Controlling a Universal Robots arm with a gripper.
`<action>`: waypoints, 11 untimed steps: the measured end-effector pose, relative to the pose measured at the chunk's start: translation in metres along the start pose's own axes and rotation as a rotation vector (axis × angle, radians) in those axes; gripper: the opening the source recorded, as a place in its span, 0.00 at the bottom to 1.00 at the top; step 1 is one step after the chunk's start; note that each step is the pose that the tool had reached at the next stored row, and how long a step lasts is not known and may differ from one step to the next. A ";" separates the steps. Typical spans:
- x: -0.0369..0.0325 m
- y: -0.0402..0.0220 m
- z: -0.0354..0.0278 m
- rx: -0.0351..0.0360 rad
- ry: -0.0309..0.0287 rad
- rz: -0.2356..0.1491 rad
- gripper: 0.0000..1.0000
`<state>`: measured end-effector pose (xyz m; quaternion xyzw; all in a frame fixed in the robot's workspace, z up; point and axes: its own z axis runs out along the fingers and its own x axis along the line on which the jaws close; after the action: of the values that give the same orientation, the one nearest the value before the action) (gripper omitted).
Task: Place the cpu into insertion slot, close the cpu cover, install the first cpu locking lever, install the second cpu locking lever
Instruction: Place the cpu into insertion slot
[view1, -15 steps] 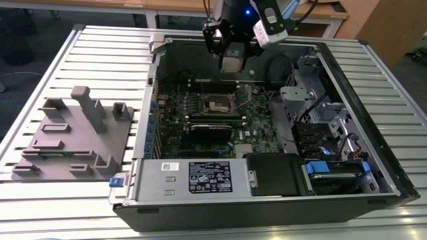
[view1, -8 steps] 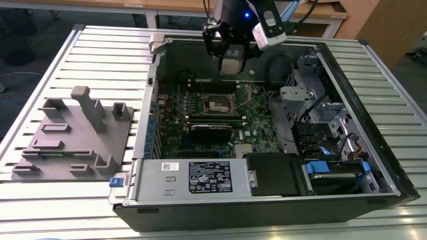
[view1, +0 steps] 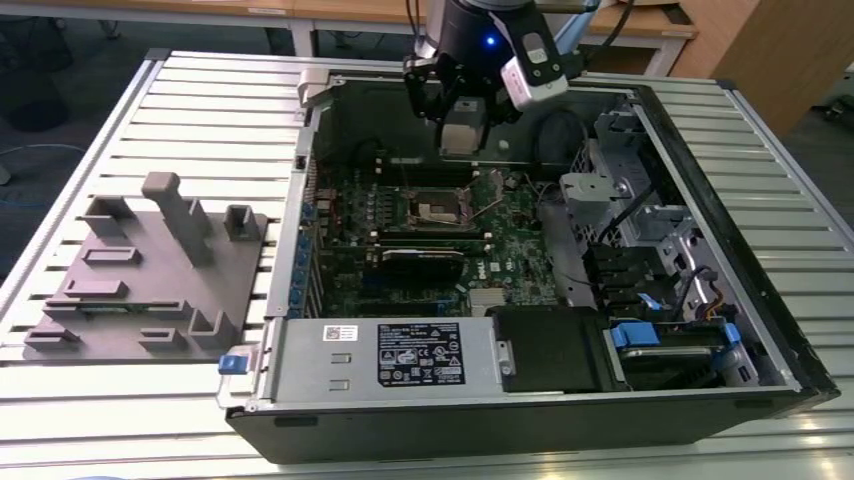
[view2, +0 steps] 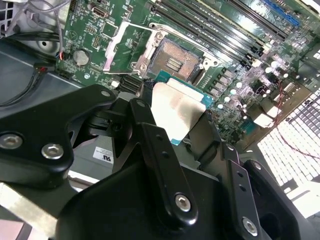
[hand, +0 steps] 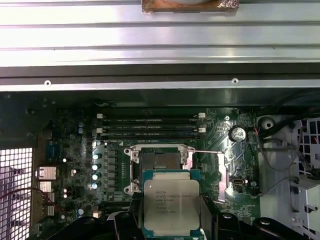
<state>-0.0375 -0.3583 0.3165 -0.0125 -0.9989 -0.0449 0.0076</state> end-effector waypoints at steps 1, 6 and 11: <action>0.0001 -0.0001 0.0012 0.0000 0.0000 0.000 0.54; 0.0005 -0.0006 0.0060 0.0000 0.0000 -0.001 0.54; 0.0011 -0.0010 0.0108 0.0000 0.0000 -0.001 0.54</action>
<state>-0.0388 -0.3583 0.3057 -0.0121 -0.9989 -0.0449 0.0076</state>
